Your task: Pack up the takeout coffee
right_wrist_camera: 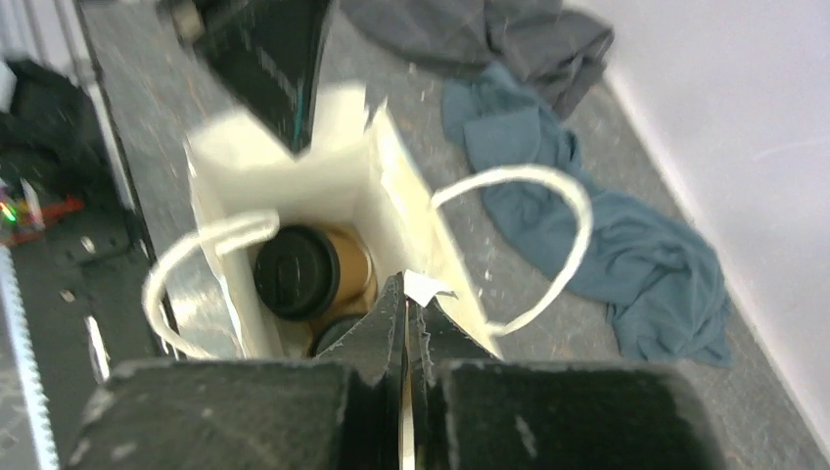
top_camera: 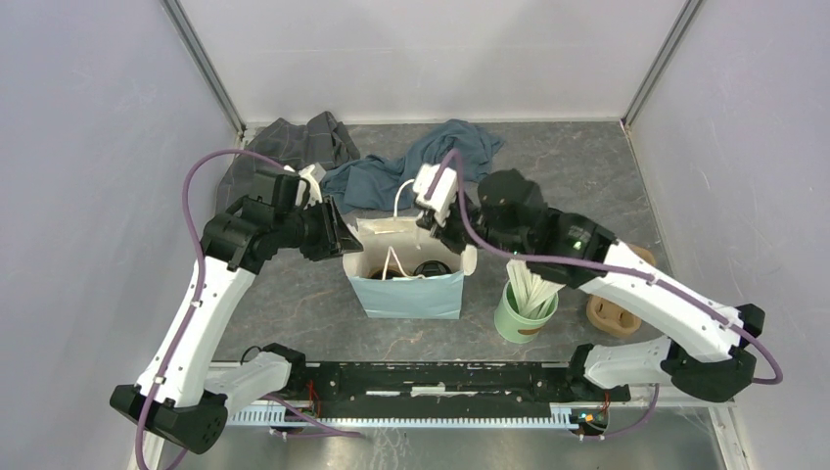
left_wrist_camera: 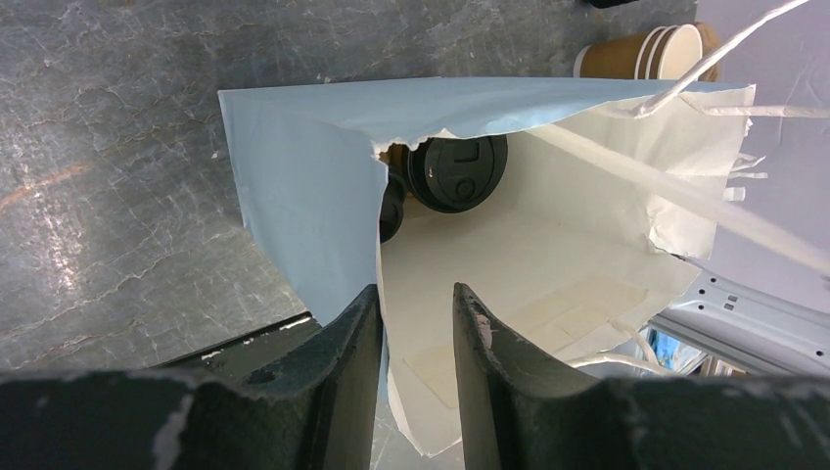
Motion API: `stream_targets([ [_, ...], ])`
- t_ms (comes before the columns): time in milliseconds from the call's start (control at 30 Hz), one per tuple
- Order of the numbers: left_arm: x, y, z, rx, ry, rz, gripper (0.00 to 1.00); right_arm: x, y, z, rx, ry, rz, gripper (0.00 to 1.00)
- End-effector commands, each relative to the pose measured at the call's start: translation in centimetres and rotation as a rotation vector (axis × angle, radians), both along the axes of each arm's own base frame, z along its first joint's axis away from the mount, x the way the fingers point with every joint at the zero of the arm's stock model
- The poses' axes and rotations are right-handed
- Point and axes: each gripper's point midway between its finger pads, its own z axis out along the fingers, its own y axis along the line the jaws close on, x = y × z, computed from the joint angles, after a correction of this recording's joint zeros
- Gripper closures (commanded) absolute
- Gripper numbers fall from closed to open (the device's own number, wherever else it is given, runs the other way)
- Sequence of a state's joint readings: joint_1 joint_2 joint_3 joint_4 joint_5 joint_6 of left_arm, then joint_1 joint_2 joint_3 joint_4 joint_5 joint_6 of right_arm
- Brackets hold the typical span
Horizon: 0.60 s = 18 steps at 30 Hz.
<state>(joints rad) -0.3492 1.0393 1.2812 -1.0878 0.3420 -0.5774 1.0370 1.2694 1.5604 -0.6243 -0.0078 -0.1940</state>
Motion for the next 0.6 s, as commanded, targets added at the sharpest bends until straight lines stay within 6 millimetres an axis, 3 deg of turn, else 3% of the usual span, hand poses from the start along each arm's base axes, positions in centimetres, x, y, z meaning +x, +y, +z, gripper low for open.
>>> stream_targets([
  [0, 0.2, -0.4, 0.8, -0.03, -0.043, -0.015, 0.61, 1.8, -0.3, -3.6, -0.022, -0.106, -0.078, 1.0],
  [67, 0.3, -0.5, 0.8, -0.031, -0.041, -0.016, 0.61, 2.3, -0.3, -5.5, 0.0, -0.082, -0.132, 0.94],
  [133, 0.4, -0.5, 0.7, -0.033, -0.04, -0.017, 0.61, 2.5, 0.2, -6.4, 0.004, -0.034, -0.15, 0.77],
  [233, 0.5, -0.6, 0.7, -0.035, -0.04, -0.019, 0.62, 2.9, -0.6, -5.8, -0.013, 0.054, -0.249, 0.57],
  [433, 0.4, -0.7, 0.5, -0.041, -0.039, -0.014, 0.62, 0.8, -5.6, -1.9, 0.025, 0.128, -0.359, 0.4],
  [567, 0.3, -0.6, 0.1, -0.038, -0.032, -0.019, 0.62, -1.6, -11.0, -4.6, -0.061, 0.198, -0.438, 0.36],
])
